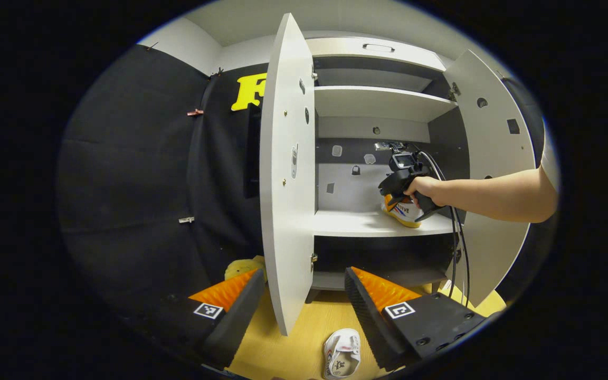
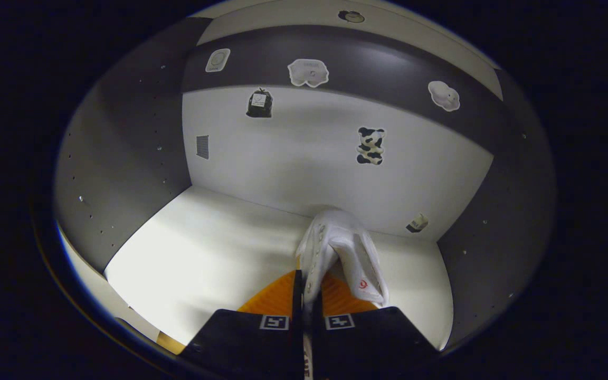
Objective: Grab one shoe with the right hand and put it into the shoe cabinet, grab the other shoe with the left hand and put it into the shoe cabinet; then close the right door with the right hand and the left door with the left hand.
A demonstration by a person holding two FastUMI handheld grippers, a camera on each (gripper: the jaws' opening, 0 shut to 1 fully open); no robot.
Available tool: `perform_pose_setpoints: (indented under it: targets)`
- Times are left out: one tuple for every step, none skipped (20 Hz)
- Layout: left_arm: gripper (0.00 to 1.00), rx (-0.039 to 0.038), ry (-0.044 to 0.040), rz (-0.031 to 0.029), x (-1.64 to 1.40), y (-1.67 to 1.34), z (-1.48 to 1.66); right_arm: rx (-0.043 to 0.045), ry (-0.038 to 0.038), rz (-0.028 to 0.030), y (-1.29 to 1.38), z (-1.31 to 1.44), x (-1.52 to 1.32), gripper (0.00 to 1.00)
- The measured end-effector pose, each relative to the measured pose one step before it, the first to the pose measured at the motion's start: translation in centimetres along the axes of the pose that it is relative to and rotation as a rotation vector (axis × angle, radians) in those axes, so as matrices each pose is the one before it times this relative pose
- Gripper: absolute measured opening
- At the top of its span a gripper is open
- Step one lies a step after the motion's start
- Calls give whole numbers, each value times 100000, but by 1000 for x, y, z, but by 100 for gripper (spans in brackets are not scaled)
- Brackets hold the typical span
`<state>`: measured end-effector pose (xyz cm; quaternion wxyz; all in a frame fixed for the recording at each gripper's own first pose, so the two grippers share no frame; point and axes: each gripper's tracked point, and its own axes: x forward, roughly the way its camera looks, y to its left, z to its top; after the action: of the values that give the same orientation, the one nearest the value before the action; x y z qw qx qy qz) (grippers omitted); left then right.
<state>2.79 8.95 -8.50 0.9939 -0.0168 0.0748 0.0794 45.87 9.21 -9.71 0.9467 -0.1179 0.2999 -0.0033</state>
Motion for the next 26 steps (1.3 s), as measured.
perform_pose_setpoints:
  targets:
    - [95,-431,221,668,-111,118,-26,727,1078,-219,170,-264,24,16]
    - [95,-531,287,273,-98,15,-46,232,-961,-289,-25,247,-177,17]
    - [95,-551,304,168,-142,68,-29,718,-824,728,254,141,-477,23]
    - [95,-581,459,-30,-309,33,-205,1698,-624,2549,647,123,-927,30]
    - [95,-558,393,-70,-89,-6,-100,1651,-1165,1233,176,224,-823,46]
    - [95,-538,250,-776,-224,-111,-176,1709,-2171,1929,449,424,-1232,62]
    - [95,-154,345,-881,-31,-101,-149,828,-2626,1046,252,262,-1253,78]
    - [95,270,567,-696,-201,-1,-342,1,-2798,747,186,233,-1377,86]
    - [95,508,440,-646,-134,62,-298,-778,-3356,105,-2,440,-1474,98]
    - [95,428,553,-813,-300,44,-419,-502,-3639,-101,35,401,-1590,99]
    - [95,222,859,-828,-143,38,-532,-19,-3763,-114,1,323,-1683,99]
    - [95,-70,1181,-969,-166,39,-684,466,-3176,261,113,176,-1743,99]
    - [95,-372,1427,-1246,-185,39,-834,582,-3161,11,111,18,-1719,99]
    - [95,-331,1630,-1251,-203,62,-944,296,-2575,-29,42,-245,-1726,99]
    - [95,-40,1644,-1155,-123,146,-1032,253,-2169,264,161,-557,-1696,99]
    - [95,578,1621,-976,-134,238,-1015,524,-1644,549,265,-714,-1699,99]
    - [95,1034,2042,-700,59,308,-1142,815,-1924,460,264,-799,-1483,99]
    - [95,1201,2218,-476,169,383,-1169,1576,-2332,-299,35,-823,-1458,99]
    - [95,943,1321,-267,159,448,-973,1410,-2111,-688,-91,-906,-1370,99]
    - [95,502,640,-1627,161,178,-743,169,-1240,-772,-147,-1176,-1389,98]
    - [95,629,1037,-2303,301,-34,-872,-424,-466,-1914,-353,-1361,-1428,98]
    - [95,1232,1271,-1941,272,14,-1135,-917,-204,-1687,-302,-1418,-1481,98]
    - [95,1520,972,-1724,329,59,-1075,-618,154,-1495,-84,-1537,-1681,98]
    - [95,1760,-204,-1778,279,-36,-1022,-51,315,-1040,-47,-1543,-1719,98]
    - [95,2096,424,-2209,242,-253,-1083,-61,-160,-548,58,-1344,-1710,99]
    - [95,1859,1169,-3189,338,-537,-1337,-284,-956,-1349,-262,-1024,-1576,99]
